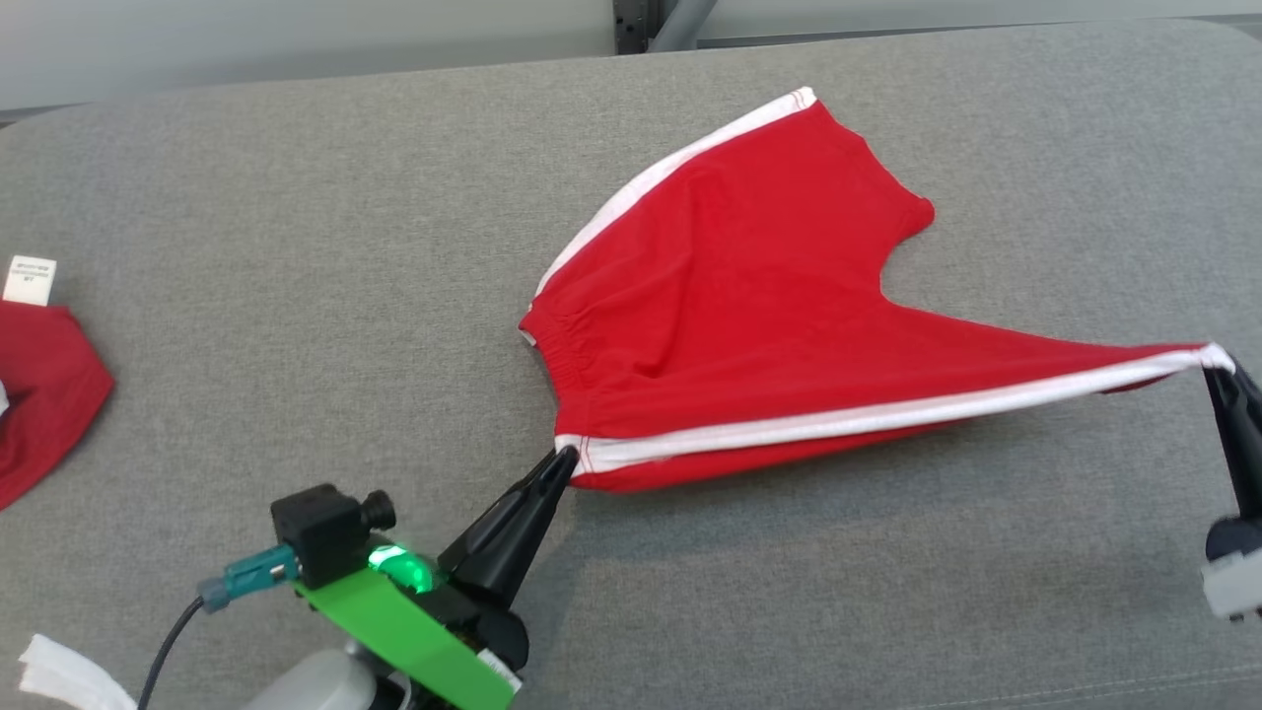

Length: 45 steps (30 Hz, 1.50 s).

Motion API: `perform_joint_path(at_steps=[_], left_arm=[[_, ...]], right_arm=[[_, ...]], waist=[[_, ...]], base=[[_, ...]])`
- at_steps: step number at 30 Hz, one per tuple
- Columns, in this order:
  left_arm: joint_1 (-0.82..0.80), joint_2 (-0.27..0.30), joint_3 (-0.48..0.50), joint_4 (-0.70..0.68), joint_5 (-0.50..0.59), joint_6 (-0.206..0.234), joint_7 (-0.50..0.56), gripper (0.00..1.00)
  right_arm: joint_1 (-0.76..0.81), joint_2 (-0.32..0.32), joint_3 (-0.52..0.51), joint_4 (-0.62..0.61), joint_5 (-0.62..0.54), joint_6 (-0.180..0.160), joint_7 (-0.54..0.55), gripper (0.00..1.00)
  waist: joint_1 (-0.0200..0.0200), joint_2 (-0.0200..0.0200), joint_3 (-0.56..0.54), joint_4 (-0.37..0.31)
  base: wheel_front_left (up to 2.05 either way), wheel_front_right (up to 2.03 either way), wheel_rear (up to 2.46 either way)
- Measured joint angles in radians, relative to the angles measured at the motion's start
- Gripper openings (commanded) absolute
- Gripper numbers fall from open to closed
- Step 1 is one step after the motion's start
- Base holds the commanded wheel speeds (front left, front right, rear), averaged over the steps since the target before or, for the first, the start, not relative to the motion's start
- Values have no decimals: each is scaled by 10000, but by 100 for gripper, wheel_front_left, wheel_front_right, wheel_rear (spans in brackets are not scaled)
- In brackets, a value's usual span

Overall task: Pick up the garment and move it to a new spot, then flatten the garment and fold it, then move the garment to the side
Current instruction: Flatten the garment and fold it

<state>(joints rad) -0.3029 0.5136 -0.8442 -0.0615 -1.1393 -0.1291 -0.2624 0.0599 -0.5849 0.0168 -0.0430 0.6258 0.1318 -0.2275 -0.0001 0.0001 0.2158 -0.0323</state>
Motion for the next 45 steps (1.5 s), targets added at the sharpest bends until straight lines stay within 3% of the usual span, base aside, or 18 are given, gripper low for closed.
perform_joint_path(at_steps=[14,25,42,44,45], left_arm=[[-2589,-1894,-355,2412,-1801,0,27,0],[-3836,-2554,102,3212,-3227,2,113,0],[-5146,-3252,196,4422,-3641,2,59,0],[-5203,-3262,153,4456,-3586,2,58,9],[-5251,-3275,121,4489,-3498,2,56,15]], right_arm=[[-4666,176,802,2506,-909,-4,2153,0],[-8145,-75,2395,4443,-1103,-4,3361,0],[-11759,627,3944,8255,-1618,-2,2679,0],[-11867,660,4034,8385,-1616,-2,2554,0],[-11980,681,4117,8523,-1616,-2,2408,16]], waist=[[1,0,829,825],[1,0,1952,1508],[1,0,3359,2235],[1,-1,3408,2254],[1,-1,3452,2272]], base=[[0,0,0],[0,0,0],[0,0,0],[0,0,0],[0,0,0]])
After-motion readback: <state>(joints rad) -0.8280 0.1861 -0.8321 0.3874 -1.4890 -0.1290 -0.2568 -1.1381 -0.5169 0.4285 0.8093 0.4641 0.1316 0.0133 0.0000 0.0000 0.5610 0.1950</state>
